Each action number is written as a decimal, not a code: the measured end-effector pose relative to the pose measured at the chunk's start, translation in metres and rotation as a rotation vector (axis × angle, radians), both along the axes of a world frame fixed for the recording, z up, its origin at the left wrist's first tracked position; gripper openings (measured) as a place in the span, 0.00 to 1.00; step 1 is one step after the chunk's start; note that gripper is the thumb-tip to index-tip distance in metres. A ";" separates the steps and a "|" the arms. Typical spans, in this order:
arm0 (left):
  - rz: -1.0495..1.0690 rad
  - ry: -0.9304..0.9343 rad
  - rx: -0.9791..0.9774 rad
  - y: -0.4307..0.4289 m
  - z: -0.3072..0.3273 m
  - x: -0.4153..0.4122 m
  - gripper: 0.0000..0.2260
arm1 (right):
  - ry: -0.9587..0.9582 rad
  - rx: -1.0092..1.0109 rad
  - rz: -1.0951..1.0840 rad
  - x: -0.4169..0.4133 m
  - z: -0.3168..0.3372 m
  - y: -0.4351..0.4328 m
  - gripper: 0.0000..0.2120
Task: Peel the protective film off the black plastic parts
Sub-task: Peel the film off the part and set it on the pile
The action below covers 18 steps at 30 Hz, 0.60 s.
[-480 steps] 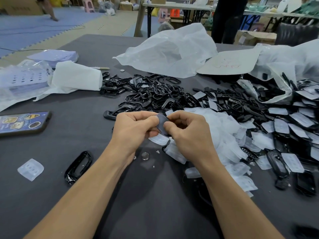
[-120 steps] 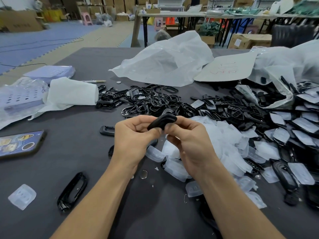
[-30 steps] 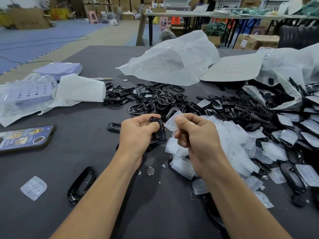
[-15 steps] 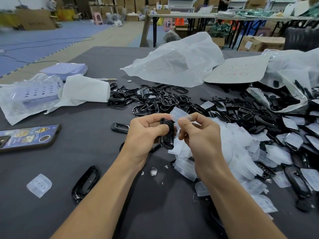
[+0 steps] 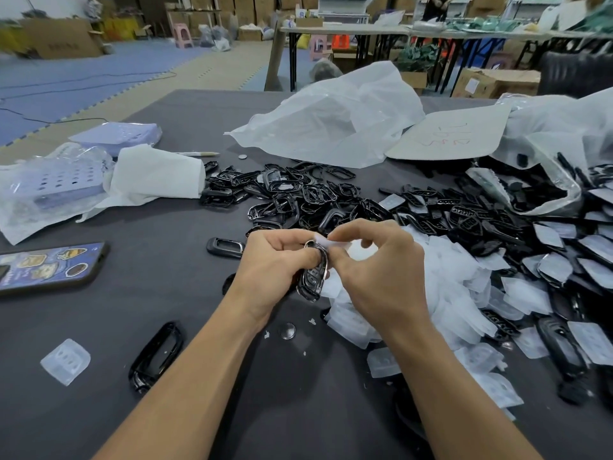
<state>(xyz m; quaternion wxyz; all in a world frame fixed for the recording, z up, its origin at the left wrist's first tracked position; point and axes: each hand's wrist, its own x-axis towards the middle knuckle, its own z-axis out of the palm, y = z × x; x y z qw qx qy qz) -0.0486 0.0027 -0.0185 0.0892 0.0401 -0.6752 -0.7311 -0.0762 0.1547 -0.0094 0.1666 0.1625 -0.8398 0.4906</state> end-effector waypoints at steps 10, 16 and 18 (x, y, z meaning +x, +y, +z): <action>0.285 -0.053 0.036 0.003 -0.002 -0.004 0.13 | 0.061 -0.089 -0.154 0.006 -0.002 -0.009 0.06; 0.241 -0.055 0.160 0.007 0.001 -0.003 0.09 | 0.221 0.066 -0.080 0.014 -0.010 -0.020 0.04; 0.237 -0.045 0.189 0.005 0.000 -0.002 0.10 | 0.099 -0.021 0.007 0.013 -0.009 -0.022 0.03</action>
